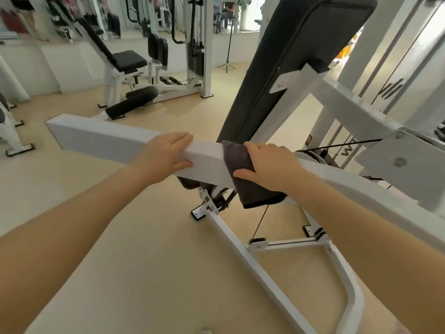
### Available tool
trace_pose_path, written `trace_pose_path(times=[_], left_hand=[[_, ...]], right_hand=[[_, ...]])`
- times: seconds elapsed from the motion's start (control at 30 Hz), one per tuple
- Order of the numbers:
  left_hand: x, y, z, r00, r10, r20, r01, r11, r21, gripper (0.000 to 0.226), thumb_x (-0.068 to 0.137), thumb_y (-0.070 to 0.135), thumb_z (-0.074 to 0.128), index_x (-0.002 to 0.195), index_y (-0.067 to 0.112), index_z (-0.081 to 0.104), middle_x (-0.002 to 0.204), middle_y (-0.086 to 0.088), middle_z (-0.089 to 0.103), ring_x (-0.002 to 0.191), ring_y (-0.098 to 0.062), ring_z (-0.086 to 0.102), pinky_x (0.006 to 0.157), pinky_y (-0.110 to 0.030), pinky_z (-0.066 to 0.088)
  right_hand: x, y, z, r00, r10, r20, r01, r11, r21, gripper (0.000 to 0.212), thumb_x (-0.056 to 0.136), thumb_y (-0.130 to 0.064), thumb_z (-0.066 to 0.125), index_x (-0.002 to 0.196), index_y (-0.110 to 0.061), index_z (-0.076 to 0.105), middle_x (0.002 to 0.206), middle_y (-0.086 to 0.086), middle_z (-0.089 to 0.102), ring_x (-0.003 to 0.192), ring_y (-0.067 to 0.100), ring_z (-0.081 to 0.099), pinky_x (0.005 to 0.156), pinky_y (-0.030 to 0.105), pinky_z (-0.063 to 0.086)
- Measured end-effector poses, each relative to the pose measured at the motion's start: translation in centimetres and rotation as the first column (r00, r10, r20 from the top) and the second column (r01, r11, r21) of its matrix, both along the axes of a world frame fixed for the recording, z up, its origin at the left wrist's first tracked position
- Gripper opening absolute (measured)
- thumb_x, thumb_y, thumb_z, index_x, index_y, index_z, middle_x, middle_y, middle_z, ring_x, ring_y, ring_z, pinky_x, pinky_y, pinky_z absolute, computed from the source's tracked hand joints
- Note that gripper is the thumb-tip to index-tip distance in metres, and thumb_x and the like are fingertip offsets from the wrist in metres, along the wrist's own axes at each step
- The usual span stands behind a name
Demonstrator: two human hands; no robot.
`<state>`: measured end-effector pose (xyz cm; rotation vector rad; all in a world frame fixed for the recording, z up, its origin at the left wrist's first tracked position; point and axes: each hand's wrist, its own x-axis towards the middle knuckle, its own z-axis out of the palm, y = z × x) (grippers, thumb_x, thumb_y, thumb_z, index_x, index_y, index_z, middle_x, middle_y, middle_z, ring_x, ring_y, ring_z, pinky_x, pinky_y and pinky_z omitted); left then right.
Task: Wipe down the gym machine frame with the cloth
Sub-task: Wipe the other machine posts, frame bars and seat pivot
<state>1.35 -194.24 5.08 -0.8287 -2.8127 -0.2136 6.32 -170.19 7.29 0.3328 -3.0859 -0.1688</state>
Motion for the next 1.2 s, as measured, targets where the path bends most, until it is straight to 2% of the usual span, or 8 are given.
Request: trace_pose_path(times=[0.17,0.33,0.53,0.67,0.77,0.93,1.07,1.2], left_hand=[[0.2,0.6,0.0,0.998,0.047,0.044,-0.049,0.998,0.038,0.067,0.089,0.034,0.055,0.145,0.010,0.026,0.151,-0.008,0.028,0.137,-0.025,0.027,0.113,-0.035,0.015],[0.2,0.6,-0.1,0.999,0.041,0.024,-0.042,0.997,0.062,0.065,0.089,0.035,0.056,0.143,0.009,0.029,0.148,-0.007,0.033,0.135,-0.023,0.030,0.112,-0.034,0.015],[0.0,0.3,-0.6,0.999,0.027,0.023,-0.029,0.991,0.127,0.068,0.090,0.032,0.055,0.145,0.013,0.022,0.150,-0.005,0.030,0.137,-0.020,0.026,0.114,-0.033,0.007],[0.4,-0.5,0.3,0.982,-0.156,0.104,0.121,0.950,0.289,0.073,0.086,0.024,0.063,0.146,0.022,0.022,0.153,-0.004,0.020,0.139,-0.023,0.021,0.113,-0.033,0.015],[0.2,-2.4,1.2,0.923,-0.376,0.087,0.296,0.834,0.465,0.044,0.085,0.018,0.064,0.127,0.011,0.054,0.148,-0.006,0.031,0.139,-0.019,0.021,0.108,-0.023,0.014],[1.2,-6.1,1.9,0.830,-0.523,0.195,0.296,0.709,0.640,0.024,0.091,0.020,0.056,0.111,0.012,0.065,0.114,0.019,0.053,0.105,0.022,0.037,0.090,0.003,0.025],[2.3,-8.8,0.8,0.631,-0.519,0.577,-0.027,0.728,0.685,0.021,0.096,0.030,0.045,0.098,0.027,0.066,0.101,0.010,0.066,0.095,-0.006,0.061,0.080,-0.020,0.050],[2.0,-11.1,-0.9,0.523,-0.442,0.729,-0.253,0.736,0.628,0.020,0.098,0.036,0.039,0.101,0.033,0.059,0.100,0.006,0.067,0.094,-0.013,0.064,0.076,-0.024,0.051]], right_hand=[[1.2,-4.8,-3.0,0.936,0.101,-0.337,-0.074,0.993,0.092,0.060,0.093,-0.044,0.047,0.141,-0.012,0.031,0.142,0.010,0.041,0.128,0.029,0.039,0.106,0.041,0.028],[1.4,-3.8,-3.0,0.928,0.160,-0.335,-0.165,0.986,0.016,0.056,0.094,-0.033,0.051,0.144,-0.016,0.033,0.147,0.007,0.039,0.134,0.027,0.036,0.110,0.040,0.026],[3.0,-1.8,-3.9,0.865,-0.079,-0.495,0.053,0.996,-0.067,0.043,0.078,-0.026,0.073,0.116,-0.009,0.061,0.116,0.011,0.065,0.107,0.033,0.061,0.095,0.045,0.044],[1.8,-6.6,-2.3,0.853,-0.105,-0.511,-0.056,0.956,-0.289,0.014,0.081,-0.020,0.064,0.091,-0.010,0.065,0.093,0.007,0.069,0.090,0.028,0.064,0.091,0.041,0.043],[2.1,-9.6,-0.6,0.929,-0.076,-0.362,-0.127,0.855,-0.503,0.016,0.085,-0.022,0.065,0.095,-0.009,0.062,0.095,0.006,0.065,0.088,0.021,0.056,0.081,0.029,0.042],[4.0,-12.9,1.9,0.997,-0.071,-0.043,0.025,0.751,-0.660,0.018,0.084,-0.023,0.067,0.091,-0.020,0.050,0.082,-0.010,0.054,0.073,0.002,0.050,0.066,0.019,0.041],[4.5,-15.1,1.2,0.906,0.026,0.422,0.323,0.601,-0.731,0.031,0.083,-0.016,0.068,0.104,-0.027,0.049,0.094,-0.012,0.059,0.086,0.004,0.058,0.066,0.014,0.049],[4.3,-16.4,-1.4,0.849,-0.017,0.528,0.447,0.556,-0.700,0.029,0.083,-0.012,0.067,0.110,-0.018,0.059,0.101,-0.002,0.065,0.092,0.013,0.061,0.075,0.022,0.053]])
